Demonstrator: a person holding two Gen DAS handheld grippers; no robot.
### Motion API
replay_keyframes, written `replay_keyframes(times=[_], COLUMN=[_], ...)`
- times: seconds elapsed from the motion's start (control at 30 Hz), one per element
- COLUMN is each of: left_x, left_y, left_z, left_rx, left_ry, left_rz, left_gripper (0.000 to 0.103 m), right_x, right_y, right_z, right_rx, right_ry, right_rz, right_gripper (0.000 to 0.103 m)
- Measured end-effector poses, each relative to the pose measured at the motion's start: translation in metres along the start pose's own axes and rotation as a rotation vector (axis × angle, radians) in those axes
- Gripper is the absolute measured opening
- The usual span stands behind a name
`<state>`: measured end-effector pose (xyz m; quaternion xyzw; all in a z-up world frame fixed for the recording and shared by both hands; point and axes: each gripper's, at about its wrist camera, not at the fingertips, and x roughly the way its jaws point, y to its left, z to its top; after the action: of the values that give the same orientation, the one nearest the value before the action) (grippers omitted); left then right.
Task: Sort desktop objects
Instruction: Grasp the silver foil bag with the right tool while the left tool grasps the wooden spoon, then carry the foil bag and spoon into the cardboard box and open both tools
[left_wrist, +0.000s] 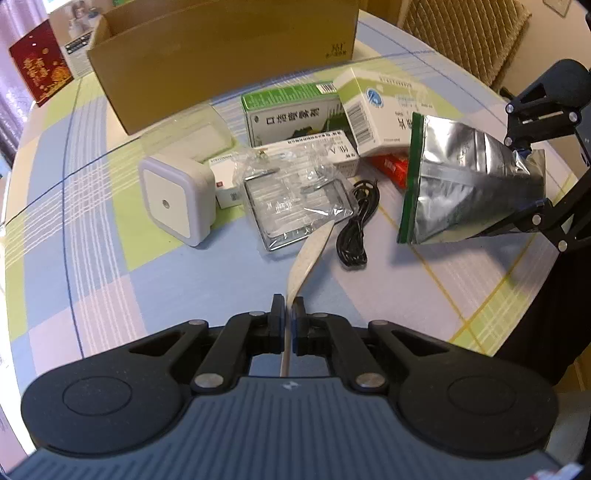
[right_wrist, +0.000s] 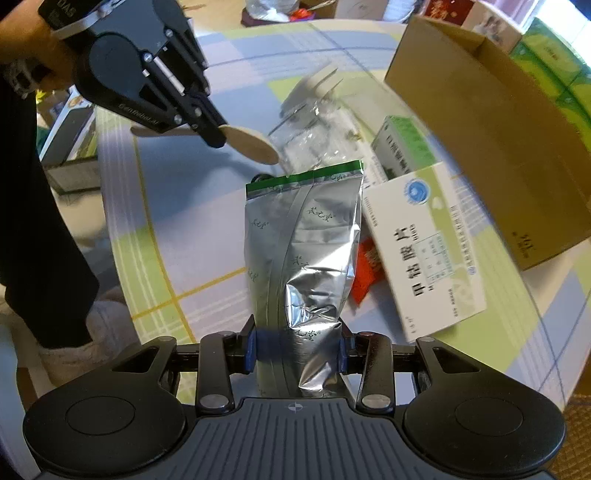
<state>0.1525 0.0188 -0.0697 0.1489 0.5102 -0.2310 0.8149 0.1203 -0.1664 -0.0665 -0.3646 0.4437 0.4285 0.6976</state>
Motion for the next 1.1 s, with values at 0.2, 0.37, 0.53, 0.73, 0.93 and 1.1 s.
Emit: replay_keyframes(times=[0.2, 0.37, 0.53, 0.73, 0.93, 1.1], left_x=[-0.023, -0.047, -0.073, -0.099, -0.111, -0.107], left_y=[0.001, 0.002, 0.002, 0.008, 0.026, 0.051], left_z=[0.005, 0.021, 0.05, 0.097, 0.143, 0.179], left_rx=[-0.051, -0.091, -0.115, -0.134, -0.194, -0.264], left_ry=[-0.03, -0.061, -0.099, -0.136, -0.164, -0.174], left_rz=[0.017, 0.027, 0.041, 0.065, 0.061, 0.062], left_gripper=[0.001, 0.001, 0.001, 0.001, 0.001, 0.001], right_x=[-0.021, -0.045, -0.073, -0.107, -0.133, -0.144], right_y=[-0.002, -0.012, -0.032, -0.067, -0.112, -0.156], right_z=[0.003, 0.013, 0.026, 0.055, 0.087, 0.109], right_rx=[0.041, 0.156, 0.273, 0.3, 0.433, 0.56], right_ry=[-0.035, -0.076, -0.135, -0.217, -0.277, -0.31], right_rz=[-0.026, -0.05, -0.059, -0.043, -0.058, -0.052], right_gripper=[0.036, 0.036, 0.036, 0.036, 0.036, 0.036])
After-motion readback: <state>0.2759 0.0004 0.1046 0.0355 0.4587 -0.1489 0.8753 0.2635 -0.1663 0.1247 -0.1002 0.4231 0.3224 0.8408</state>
